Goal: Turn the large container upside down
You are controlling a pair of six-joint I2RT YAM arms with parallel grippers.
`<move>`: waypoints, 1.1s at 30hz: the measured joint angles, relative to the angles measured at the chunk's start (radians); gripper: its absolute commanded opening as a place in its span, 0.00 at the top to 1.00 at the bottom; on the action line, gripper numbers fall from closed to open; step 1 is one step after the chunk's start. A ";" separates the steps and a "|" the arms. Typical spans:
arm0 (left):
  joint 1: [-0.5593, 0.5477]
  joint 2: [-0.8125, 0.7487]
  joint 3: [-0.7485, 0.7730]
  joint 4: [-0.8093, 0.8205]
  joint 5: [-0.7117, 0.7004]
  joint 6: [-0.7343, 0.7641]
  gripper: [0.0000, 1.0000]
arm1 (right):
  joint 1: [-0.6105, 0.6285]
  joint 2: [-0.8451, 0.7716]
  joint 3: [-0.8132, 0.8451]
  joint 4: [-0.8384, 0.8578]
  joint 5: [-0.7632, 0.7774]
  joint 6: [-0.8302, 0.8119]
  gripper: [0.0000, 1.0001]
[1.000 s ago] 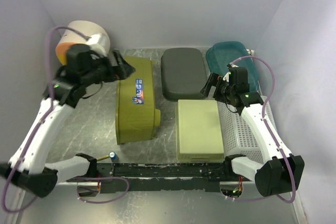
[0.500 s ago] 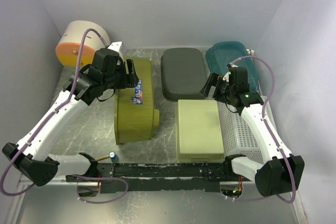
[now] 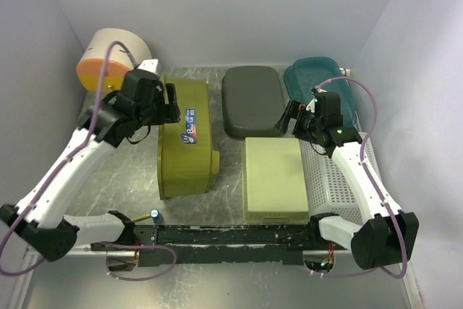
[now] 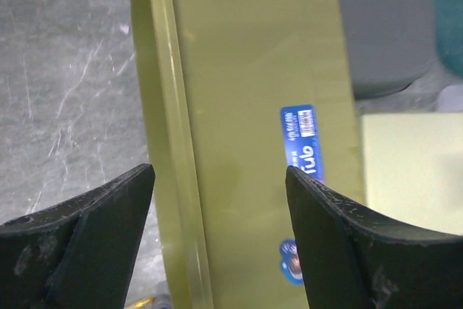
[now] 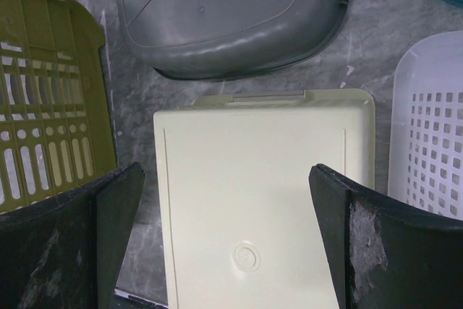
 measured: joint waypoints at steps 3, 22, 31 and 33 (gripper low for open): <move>0.000 0.086 -0.018 -0.022 0.010 0.000 0.48 | 0.000 0.000 0.000 0.001 -0.002 0.000 0.00; 0.411 -0.017 -0.164 0.135 0.526 0.037 0.93 | 0.003 -0.022 -0.050 0.058 -0.067 0.049 0.03; 0.741 0.011 -0.300 0.313 0.978 0.049 0.93 | 0.342 0.010 -0.360 0.811 -0.333 0.373 0.04; 0.754 0.011 -0.314 0.337 1.016 0.047 0.93 | 0.457 0.089 -0.344 0.970 -0.373 0.389 0.04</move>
